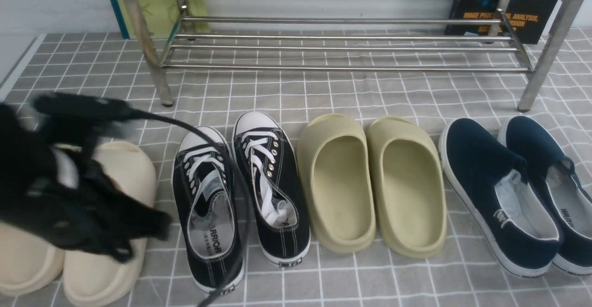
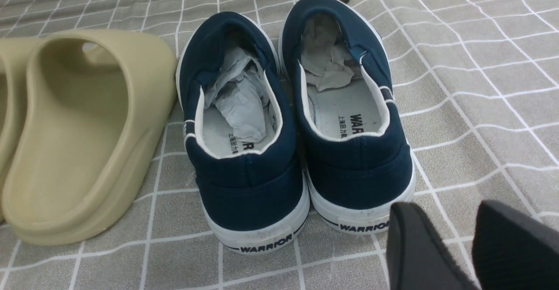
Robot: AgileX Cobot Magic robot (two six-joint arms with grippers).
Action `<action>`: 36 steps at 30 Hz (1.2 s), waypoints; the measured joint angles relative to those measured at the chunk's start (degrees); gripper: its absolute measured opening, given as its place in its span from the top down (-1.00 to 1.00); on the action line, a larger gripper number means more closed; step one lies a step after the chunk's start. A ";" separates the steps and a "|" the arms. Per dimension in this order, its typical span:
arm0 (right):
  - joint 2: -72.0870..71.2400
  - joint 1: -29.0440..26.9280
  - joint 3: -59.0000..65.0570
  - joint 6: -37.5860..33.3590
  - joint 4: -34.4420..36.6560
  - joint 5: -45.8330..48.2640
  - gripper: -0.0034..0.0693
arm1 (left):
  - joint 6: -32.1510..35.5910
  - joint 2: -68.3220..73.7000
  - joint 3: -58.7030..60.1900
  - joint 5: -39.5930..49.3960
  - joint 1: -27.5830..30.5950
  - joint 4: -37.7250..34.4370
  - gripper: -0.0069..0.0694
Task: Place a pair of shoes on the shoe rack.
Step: Use the left arm to grab the shoe closest to it
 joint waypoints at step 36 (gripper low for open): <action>0.00 0.00 0.00 0.00 0.05 0.00 0.25 | -14.14 21.94 -7.14 -10.21 1.16 -1.53 0.85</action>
